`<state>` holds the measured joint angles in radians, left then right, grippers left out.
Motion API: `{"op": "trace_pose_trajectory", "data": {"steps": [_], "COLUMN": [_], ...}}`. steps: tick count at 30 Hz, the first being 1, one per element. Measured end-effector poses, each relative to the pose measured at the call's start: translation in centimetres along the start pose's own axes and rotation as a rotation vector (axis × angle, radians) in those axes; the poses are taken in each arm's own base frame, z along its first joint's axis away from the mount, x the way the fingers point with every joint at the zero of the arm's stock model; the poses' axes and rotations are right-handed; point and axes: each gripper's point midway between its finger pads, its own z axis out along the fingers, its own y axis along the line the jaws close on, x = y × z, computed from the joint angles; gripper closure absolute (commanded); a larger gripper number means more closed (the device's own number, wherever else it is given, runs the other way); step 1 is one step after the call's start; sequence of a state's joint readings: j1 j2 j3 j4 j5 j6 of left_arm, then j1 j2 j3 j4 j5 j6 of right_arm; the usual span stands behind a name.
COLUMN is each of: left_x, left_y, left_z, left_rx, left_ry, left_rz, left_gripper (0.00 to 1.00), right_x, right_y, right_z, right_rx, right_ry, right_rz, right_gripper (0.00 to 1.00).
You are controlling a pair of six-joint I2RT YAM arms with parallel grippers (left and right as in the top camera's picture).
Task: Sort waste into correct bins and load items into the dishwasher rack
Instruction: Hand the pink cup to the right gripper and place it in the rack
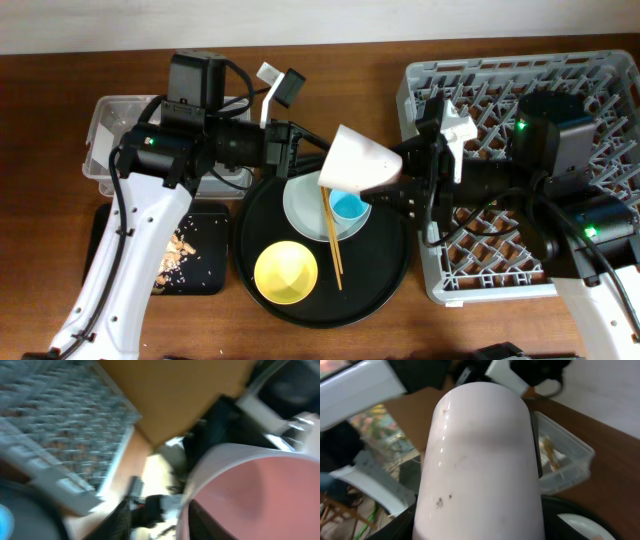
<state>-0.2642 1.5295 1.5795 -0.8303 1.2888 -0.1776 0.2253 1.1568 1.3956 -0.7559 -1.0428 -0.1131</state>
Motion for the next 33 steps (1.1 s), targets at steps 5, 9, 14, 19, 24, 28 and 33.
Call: {"op": "trace_pose_trajectory", "data": {"steps": [5, 9, 14, 19, 24, 28, 33], "left_x": [-1.2, -0.2, 1.0, 2.1, 3.1, 3.2, 3.2], "left_y": [7.1, 10.3, 11.1, 11.2, 11.6, 12.0, 12.0], "left_z": [-2.5, -4.8, -5.4, -5.5, -5.9, -6.2, -6.2], "left_rx": [-0.403, -0.601, -0.656, -0.668, -0.709, -0.737, -0.741], "left_ry": [-0.085, -0.091, -0.066, -0.036, -0.011, -0.010, -0.011], "left_rz": [-0.036, -0.113, -0.162, -0.209, -0.245, -0.246, -0.245], "left_gripper": [0.52, 0.52, 0.52, 0.52, 0.52, 0.52, 0.52], "right_x": [4.0, 8.6, 12.2, 15.9, 18.9, 20.7, 21.3], "right_y": [-5.5, -11.1, -16.1, -22.1, -25.0, -25.9, -26.0], "right_z": [-1.2, -6.2, -11.3, -9.7, -8.2, -7.9, -7.8], "right_rx": [0.361, 0.847, 1.160, 1.198, 1.196, 1.206, 1.205], "right_ry": [0.127, 0.243, 0.330, 0.456, 0.542, 0.600, 0.620], "right_rz": [0.250, 0.433, 0.575, 0.654, 0.699, 0.722, 0.737], "right_gripper": [0.58, 0.61, 0.62, 0.61, 0.60, 0.50, 0.11]}}
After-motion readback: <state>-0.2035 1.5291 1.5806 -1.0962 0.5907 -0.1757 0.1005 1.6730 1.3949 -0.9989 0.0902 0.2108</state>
